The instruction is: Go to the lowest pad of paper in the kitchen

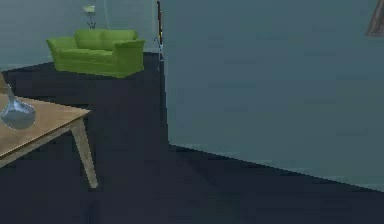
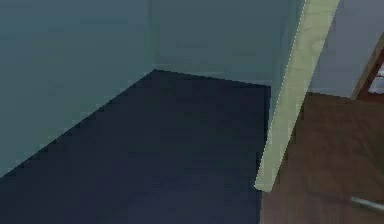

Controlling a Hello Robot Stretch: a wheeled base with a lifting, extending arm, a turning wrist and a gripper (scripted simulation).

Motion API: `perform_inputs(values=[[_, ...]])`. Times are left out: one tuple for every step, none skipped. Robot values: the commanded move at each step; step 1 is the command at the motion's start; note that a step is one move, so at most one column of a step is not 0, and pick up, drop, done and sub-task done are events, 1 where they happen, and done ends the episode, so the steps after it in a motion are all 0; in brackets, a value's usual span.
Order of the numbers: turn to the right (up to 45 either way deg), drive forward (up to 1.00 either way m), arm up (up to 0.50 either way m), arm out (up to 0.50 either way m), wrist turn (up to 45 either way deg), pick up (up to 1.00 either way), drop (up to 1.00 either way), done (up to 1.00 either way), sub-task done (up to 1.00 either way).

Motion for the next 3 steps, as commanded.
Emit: perform_inputs(values=[[-6.0, 0.00, 0.00, 0.00, 0.0, 0.00, 0.00, 0.00, 0.00], [0.0, 1.00, 0.00, 0.00, 0.0, 0.00, 0.00, 0.00, 0.00], [-6.0, 0.00, 0.00, 0.00, 0.0, 0.00, 0.00, 0.00, 0.00]])
